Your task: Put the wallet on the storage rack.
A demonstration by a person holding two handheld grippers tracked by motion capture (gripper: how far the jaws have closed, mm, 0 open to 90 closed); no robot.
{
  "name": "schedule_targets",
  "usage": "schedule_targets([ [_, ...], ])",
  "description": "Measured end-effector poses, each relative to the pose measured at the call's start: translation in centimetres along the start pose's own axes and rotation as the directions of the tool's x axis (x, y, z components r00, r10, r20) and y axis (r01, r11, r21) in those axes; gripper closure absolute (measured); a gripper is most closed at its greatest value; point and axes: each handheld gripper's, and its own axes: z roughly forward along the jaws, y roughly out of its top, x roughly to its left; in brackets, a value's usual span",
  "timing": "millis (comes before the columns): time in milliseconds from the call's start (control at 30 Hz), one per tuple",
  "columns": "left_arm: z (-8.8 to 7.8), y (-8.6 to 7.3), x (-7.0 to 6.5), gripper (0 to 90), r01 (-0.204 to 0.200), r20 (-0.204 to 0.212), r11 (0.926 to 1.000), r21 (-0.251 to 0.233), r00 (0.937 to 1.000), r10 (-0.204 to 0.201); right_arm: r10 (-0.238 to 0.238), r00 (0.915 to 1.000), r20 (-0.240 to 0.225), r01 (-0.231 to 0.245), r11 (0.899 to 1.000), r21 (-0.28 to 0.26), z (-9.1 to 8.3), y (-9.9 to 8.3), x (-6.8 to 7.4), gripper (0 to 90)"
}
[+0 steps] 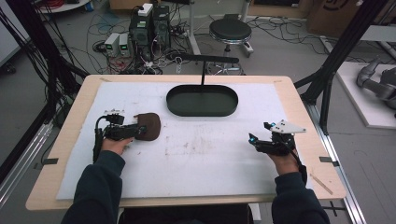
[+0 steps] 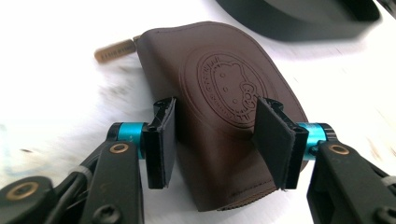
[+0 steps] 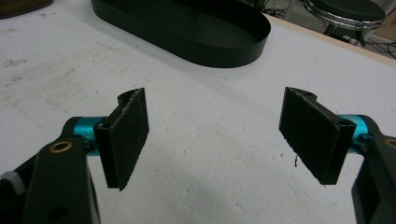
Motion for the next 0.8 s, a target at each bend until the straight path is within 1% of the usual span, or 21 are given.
schedule_targets([
  [100, -0.8, -0.6, -0.3, 52.1, -0.030, 0.039, 0.9991, 0.032, 0.9989, 0.028, 0.001, 1.0000, 0.000, -0.001, 1.000, -0.002, -0.2, -0.1, -0.1, 24.5],
  [167, -1.6, -1.2, -0.2, 53.5, -0.036, 0.061, 0.9986, 0.040, 0.9976, 0.033, 0.003, 1.0000, 0.004, -0.003, 1.000, -0.002, -0.3, -0.2, -0.2, 24.6],
  [300, -2.9, -2.5, 0.5, 57.0, -0.020, 0.103, 0.9994, 0.028, 0.9945, 0.017, 0.005, 1.0000, 0.007, -0.005, 1.000, 0.000, -0.3, -0.2, -0.1, 24.5],
  [400, -3.7, -3.1, 0.6, 59.3, -0.019, 0.116, 0.9994, 0.030, 0.9931, 0.015, 0.010, 0.9999, 0.010, -0.010, 1.000, 0.000, -0.4, -0.2, 0.0, 24.5],
  [500, -4.4, -3.7, 0.7, 60.1, -0.037, 0.126, 0.9990, 0.027, 0.9914, 0.034, 0.005, 0.9999, 0.009, -0.005, 1.000, 0.001, -0.3, -0.2, 0.0, 24.6],
  [533, -4.6, -3.8, 0.7, 60.3, -0.041, 0.124, 0.9989, 0.023, 0.9916, 0.038, 0.007, 0.9999, 0.009, -0.007, 1.000, 0.002, -0.3, -0.2, 0.0, 24.5],
  [633, -5.0, -4.2, 0.2, 59.7, -0.074, 0.092, 0.9971, -0.017, 0.9929, 0.075, 0.008, 0.9999, 0.009, -0.009, 1.000, 0.007, -0.2, -0.2, 0.0, 24.5],
  [667, -5.2, -4.2, 0.0, 58.7, -0.080, 0.082, 0.9958, -0.044, 0.9931, 0.083, 0.009, 0.9999, 0.010, -0.009, 1.000, 0.008, -0.2, -0.2, 0.0, 24.6],
  [700, -5.3, -4.1, -0.3, 54.3, -0.073, 0.074, 0.9938, -0.084, 0.9941, 0.079, 0.005, 0.9999, 0.009, -0.005, 1.000, 0.007, -0.1, -0.1, 0.0, 24.5],
  [733, -5.4, -4.1, -0.5, 46.6, -0.055, 0.070, 0.9914, -0.119, 0.9955, 0.064, 0.006, 0.9999, 0.009, -0.006, 1.000, 0.006, -0.1, -0.1, 0.1, 24.6],
  [767, -5.5, -4.0, -0.7, 39.7, -0.045, 0.064, 0.9888, -0.142, 0.9965, 0.055, 0.002, 1.0000, 0.009, -0.002, 1.000, 0.006, 0.0, -0.1, 0.1, 24.6],
  [800, -5.5, -4.1, -1.0, 34.3, -0.044, 0.050, 0.9860, -0.161, 0.9974, 0.052, 0.003, 1.0000, 0.007, -0.003, 1.000, 0.007, 0.0, 0.0, 0.1, 24.5],
])
